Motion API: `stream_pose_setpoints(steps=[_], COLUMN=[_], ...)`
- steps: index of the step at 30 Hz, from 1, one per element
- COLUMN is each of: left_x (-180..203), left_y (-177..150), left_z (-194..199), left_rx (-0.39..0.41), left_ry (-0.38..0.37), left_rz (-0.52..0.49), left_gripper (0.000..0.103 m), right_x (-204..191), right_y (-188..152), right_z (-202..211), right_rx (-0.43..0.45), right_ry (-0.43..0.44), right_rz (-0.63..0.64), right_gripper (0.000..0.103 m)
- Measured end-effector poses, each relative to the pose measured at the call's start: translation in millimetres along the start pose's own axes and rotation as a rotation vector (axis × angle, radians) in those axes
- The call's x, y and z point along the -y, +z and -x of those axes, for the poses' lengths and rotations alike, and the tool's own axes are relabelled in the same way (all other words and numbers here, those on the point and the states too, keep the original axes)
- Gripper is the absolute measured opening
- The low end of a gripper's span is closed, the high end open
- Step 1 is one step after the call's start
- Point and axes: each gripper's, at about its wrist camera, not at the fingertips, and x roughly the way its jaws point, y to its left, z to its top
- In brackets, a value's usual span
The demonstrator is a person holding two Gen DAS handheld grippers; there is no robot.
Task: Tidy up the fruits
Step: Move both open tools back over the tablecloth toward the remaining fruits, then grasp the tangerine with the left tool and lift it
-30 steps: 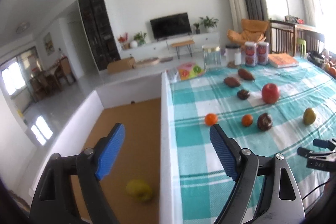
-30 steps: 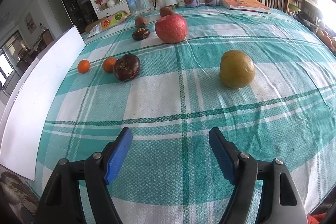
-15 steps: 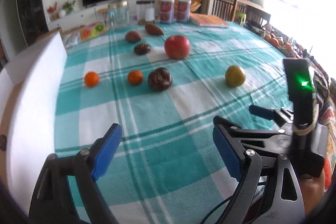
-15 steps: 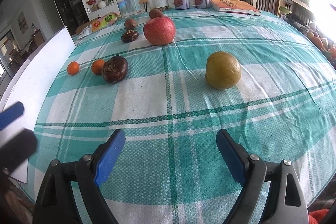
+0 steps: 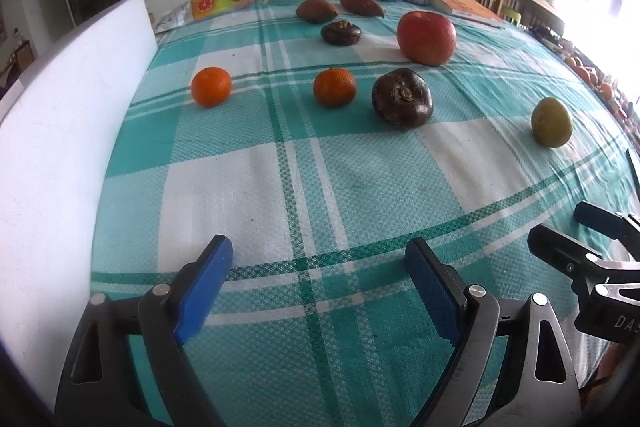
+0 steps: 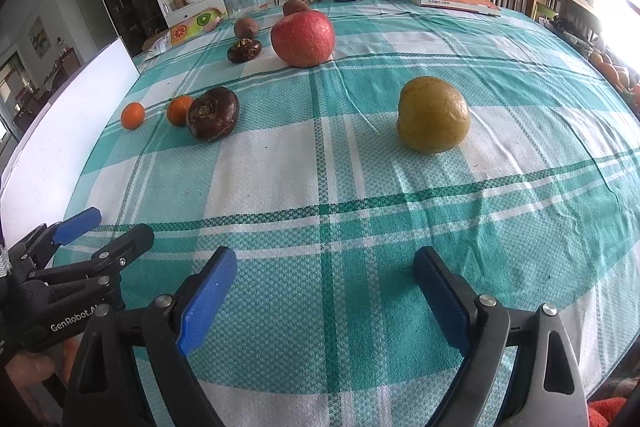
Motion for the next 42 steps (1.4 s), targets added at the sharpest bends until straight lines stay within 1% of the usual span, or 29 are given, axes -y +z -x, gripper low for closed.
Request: stream_pose_setpoints(steps=[13,29,33,35,37,38,40,42], left_x=[-2.3,-2.1,-8.7,-18.6,-34.7,-41.9,-52.6,-60.7], left_y=[1.2,1.2,6.0,9.8,16.9,21.6,33.1,46.6], left_z=[-1.6,-1.4,-4.6,-3.6,-3.7,-4.5,-6.6,-8.0], left_rx=[0.002,0.001,-0.041,-0.057,-0.06,-0.057,-0.047,-0.019], left_ry=[0.001,0.002,-0.037,-0.074,-0.108,-0.114,-0.097,-0.073], left_rz=[-0.001,-0.002,-0.015,0.022,0.098,0.13,0.177,0.218], left_gripper=[0.093,0.094,0.094,0.094,0.094,0.094,0.094,0.092], right_x=[-11.3,-13.6,-14.0,-14.0,-14.0,-14.2,-14.1,-14.1], right_y=[-1.1,-2.4,-2.7,-2.8,-2.8,-3.0,-2.9,-3.0], right_z=[-6.6,-8.1,-8.2,-8.3,-8.3,-8.3,-8.2,-8.2], right_rx=[-0.021,-0.023,-0.022,-0.022,-0.022,-0.022,-0.022,-0.022], right_ry=[-0.029,-0.045,-0.046,-0.047,-0.047,-0.049,-0.048,-0.047], right_rz=[0.058,0.073,0.074,0.074,0.074,0.075,0.074,0.074], right_gripper=[0.103,0.103,0.103,0.103,0.103,0.103,0.103,0.103])
